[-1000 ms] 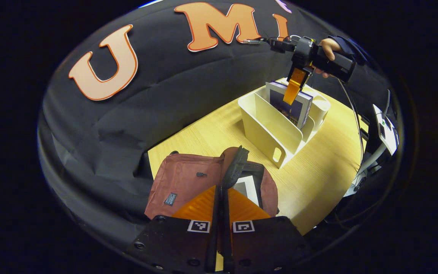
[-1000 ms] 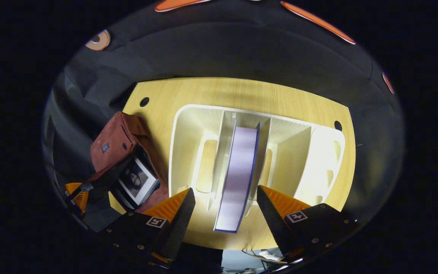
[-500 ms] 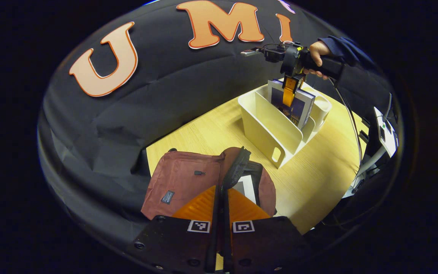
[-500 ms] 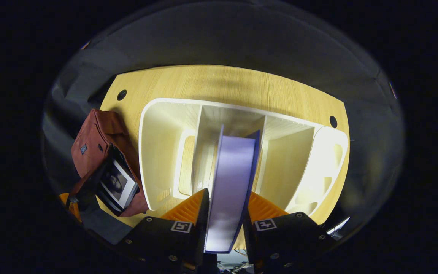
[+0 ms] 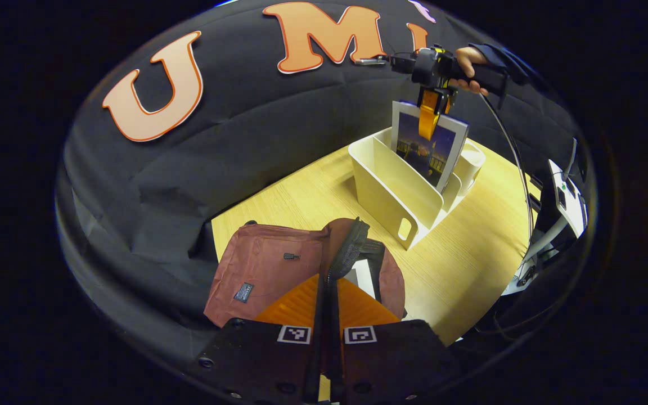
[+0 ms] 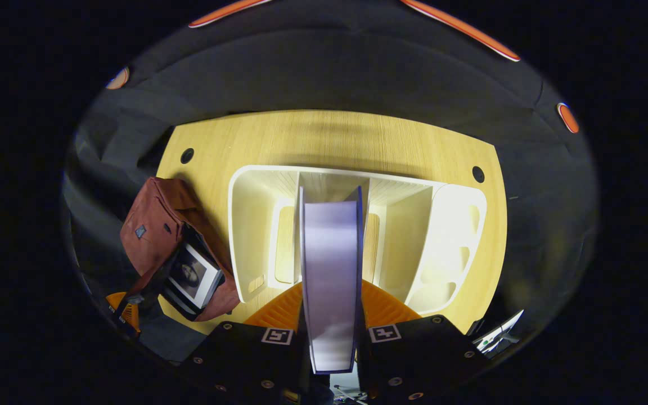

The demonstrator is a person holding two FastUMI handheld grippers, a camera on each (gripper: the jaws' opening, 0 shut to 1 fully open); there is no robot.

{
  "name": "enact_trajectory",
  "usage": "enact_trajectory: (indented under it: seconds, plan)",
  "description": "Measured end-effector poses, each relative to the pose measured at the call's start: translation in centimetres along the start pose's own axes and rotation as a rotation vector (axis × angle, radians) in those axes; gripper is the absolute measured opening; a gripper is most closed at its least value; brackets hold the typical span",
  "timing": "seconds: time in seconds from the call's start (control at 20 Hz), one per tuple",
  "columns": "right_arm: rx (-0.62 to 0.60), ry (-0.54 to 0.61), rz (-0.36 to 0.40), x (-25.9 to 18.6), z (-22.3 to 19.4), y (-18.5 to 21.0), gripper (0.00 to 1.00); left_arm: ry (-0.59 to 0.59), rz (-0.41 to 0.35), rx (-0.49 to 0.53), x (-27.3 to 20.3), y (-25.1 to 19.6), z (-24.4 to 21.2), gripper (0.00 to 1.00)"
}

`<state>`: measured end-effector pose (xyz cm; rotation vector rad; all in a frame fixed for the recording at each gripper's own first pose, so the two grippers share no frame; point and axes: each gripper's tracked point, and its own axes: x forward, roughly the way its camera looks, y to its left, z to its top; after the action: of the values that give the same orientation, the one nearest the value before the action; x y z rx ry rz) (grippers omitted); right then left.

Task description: Open the schoolbag, grab two books from the bookshelf and put them into the schoolbag.

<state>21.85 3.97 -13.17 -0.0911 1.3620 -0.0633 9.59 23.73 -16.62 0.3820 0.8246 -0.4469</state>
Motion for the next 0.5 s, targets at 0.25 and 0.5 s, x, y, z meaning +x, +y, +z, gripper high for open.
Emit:
enact_trajectory:
  seconds: [0.25,0.5]
  plan:
    - [0.006,-0.055,0.025,-6.3,-1.6,0.3,0.34,-0.017,-0.016,0.005,-0.2,0.1,0.2,0.07]
    - [0.025,-0.143,0.063,-12.3,-3.9,0.6,0.34,-0.025,-0.029,0.01,-0.4,0.7,0.2,0.07]
